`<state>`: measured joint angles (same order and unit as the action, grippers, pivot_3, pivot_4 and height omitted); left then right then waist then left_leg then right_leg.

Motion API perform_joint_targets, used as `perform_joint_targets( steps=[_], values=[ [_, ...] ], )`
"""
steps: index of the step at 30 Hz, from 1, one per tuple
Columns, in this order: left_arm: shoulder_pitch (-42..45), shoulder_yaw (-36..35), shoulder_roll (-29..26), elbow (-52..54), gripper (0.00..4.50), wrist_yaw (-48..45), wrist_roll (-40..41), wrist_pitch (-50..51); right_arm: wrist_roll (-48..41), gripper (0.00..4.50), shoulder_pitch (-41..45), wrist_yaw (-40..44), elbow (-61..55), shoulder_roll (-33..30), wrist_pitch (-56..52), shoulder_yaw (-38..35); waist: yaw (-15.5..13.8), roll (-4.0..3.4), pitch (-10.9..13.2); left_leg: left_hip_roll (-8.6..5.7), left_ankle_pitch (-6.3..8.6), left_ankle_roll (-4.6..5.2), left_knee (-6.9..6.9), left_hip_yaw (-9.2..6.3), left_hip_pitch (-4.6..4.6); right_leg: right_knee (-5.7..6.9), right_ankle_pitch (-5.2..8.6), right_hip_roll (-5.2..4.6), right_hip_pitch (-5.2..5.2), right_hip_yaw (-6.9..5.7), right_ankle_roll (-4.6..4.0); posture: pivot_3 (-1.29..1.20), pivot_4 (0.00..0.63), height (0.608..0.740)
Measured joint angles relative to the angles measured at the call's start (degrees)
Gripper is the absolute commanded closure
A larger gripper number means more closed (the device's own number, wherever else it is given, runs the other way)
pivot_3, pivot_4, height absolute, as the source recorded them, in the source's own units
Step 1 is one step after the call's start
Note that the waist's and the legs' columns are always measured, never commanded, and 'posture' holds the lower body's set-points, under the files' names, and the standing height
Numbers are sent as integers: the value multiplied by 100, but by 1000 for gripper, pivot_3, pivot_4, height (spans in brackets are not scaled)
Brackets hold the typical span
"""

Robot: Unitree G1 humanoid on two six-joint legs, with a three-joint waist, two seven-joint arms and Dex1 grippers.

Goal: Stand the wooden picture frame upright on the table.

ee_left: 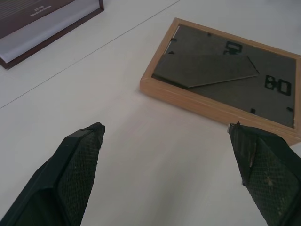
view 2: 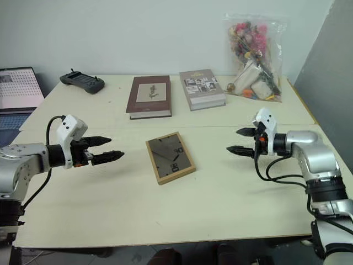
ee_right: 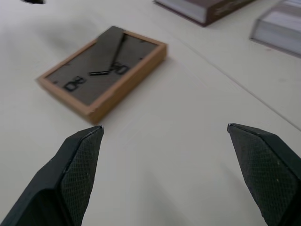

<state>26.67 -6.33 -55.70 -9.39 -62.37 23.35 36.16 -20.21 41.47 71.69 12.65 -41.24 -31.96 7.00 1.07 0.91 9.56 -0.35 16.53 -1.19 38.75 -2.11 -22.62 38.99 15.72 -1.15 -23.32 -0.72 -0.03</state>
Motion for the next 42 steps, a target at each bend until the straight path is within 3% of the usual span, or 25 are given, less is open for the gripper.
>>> perform_joint_targets(
  steps=[11,15,25,30,36,42],
  values=[
    [34,-20,16,5,0,-18,-12,89,491,14,581,206,943,394,595,369,29,0,0,0,0,-1,6,1,-15,6,0,-1,-18,4,0,0,150,740],
    [-247,-193,145,84,674,-76,367,510,726,0,810,-85,1536,829,962,369,56,0,0,1,-1,-2,6,2,-16,8,0,-1,-22,7,0,0,150,740],
    [-372,-192,237,56,2768,-70,387,605,1005,2004,877,-274,1988,1178,1267,366,47,0,0,-1,-1,-2,7,1,-21,8,-1,-4,-25,5,-1,0,150,740],
    [-367,-193,670,77,3757,186,595,1071,1306,3096,883,-488,2317,1530,1600,530,57,0,0,-1,-2,-3,9,2,-21,10,-1,-4,-25,6,-1,0,150,740],
    [-414,-543,914,246,2760,433,1339,2382,1607,4489,1007,-697,2833,1755,2009,568,68,0,-1,-1,-2,-4,9,1,-20,10,-1,-4,-25,8,-1,0,150,740],
    [-393,-1338,1576,41,1517,1095,2308,4562,1917,4500,1198,-828,3386,2134,2437,730,82,1,-1,-2,-6,-10,11,-6,-19,13,-1,-3,-25,5,-1,0,150,740]
  ],
)
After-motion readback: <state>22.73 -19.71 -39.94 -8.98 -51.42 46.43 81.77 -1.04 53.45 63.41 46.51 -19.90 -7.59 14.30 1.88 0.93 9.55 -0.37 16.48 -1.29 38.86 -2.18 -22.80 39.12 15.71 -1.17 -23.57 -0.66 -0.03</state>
